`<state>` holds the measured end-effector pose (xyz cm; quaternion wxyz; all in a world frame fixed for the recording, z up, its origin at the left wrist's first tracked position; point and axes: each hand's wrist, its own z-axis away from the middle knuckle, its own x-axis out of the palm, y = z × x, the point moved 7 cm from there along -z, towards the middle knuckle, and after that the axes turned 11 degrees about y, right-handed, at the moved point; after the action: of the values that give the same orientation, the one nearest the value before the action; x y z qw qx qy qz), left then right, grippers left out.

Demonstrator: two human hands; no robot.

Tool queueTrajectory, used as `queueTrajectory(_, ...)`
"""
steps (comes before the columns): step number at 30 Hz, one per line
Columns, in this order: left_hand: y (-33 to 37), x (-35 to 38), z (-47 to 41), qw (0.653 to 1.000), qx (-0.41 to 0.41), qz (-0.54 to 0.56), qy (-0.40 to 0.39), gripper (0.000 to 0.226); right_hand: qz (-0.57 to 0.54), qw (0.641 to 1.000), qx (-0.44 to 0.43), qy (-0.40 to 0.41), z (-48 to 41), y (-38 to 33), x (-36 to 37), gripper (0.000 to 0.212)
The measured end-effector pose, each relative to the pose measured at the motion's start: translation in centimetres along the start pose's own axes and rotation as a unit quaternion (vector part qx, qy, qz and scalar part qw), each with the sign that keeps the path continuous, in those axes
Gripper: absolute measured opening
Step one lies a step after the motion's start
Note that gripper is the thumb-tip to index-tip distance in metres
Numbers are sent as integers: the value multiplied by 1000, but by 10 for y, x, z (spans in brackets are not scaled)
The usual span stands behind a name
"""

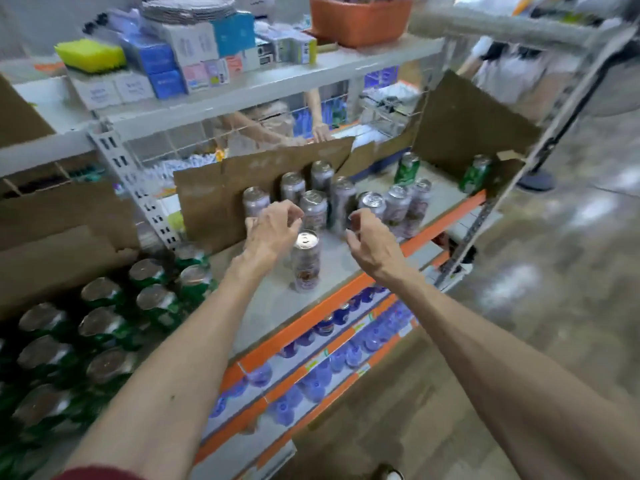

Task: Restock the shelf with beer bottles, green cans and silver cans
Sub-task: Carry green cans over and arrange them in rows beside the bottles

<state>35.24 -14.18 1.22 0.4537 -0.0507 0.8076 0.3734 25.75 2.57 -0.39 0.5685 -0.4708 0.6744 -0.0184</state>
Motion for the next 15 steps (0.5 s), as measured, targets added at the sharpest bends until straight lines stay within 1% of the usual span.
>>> queueTrajectory(2,45,25,-6,1000,28,1,-12,18,10,999,29,19,-2,40,-32,20)
queueTrajectory(5,100,67,-7,996,60,-12,-67,19,36,995,82,37,-7,103,-75,20)
queueTrajectory(7,130,93,-3,991,76,-35,-105,18,45,991,120,42,-8,143,-101,24)
queueTrajectory(10,159,127,-5,986,68,-47,-143,15,42,986,155,46,-11,194,-132,28)
queueTrajectory(12,176,148,-7,985,62,-45,-153,17,34,985,163,46,-15,222,-150,27)
queueTrajectory(15,206,173,-6,982,75,-48,-164,21,14,981,186,54,-20,254,-174,24)
